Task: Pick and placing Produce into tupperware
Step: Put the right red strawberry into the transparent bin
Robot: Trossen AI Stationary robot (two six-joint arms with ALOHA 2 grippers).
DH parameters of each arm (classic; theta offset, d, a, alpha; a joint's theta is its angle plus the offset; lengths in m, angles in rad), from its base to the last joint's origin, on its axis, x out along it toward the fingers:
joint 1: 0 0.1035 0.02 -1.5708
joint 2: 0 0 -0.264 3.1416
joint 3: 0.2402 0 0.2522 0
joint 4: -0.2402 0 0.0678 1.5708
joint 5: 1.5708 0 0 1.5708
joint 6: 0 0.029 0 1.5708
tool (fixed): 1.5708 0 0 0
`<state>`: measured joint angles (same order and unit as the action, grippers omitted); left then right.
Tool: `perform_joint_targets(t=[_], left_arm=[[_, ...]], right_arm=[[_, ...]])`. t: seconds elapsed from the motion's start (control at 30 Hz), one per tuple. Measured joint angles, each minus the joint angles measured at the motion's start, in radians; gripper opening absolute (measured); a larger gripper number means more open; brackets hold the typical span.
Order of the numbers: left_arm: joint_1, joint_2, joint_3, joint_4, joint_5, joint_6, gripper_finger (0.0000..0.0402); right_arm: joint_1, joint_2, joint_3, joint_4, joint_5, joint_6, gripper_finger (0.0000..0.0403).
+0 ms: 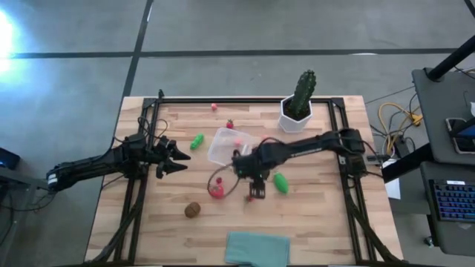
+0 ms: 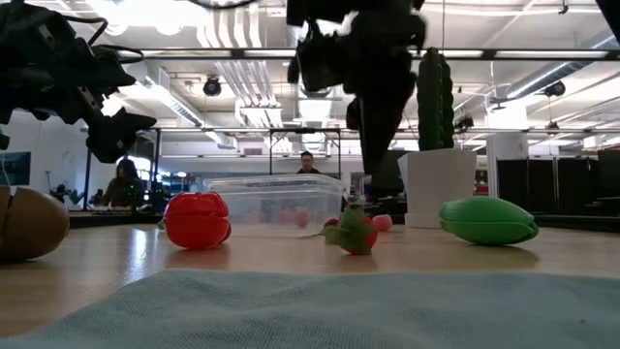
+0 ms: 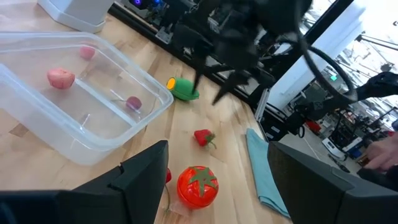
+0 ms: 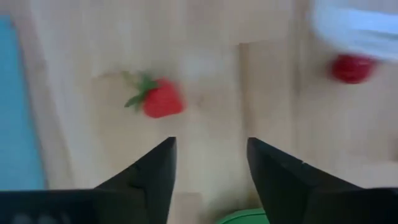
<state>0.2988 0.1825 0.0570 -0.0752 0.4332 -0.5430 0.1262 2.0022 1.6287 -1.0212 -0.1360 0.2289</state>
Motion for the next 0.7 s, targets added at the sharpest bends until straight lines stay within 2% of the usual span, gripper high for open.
perform_joint_targets(t=[0.07,0.23,0.4,0.7], left_arm=[[0.000,0.000,0.000,0.000,0.000,0.000,0.0261],[0.000,-0.001,0.000,0.000,0.000,0.000,0.0261],[0.000,0.000,0.000,0.000,0.000,0.000,0.0261],[0.000,-0.001,0.000,0.000,0.000,0.000,0.0261]], right_arm=[[0.035,-0.008,-0.006,0.004,0.046,-0.013,0.0215],[0.125,-0.052,-0.015,0.076,0.239,-0.135,0.0247],[0.155,-0.014,-0.037,0.075,0.216,-0.160,0.0254],[0.151,0.011,-0.052,0.159,0.204,-0.272,0.0230]])
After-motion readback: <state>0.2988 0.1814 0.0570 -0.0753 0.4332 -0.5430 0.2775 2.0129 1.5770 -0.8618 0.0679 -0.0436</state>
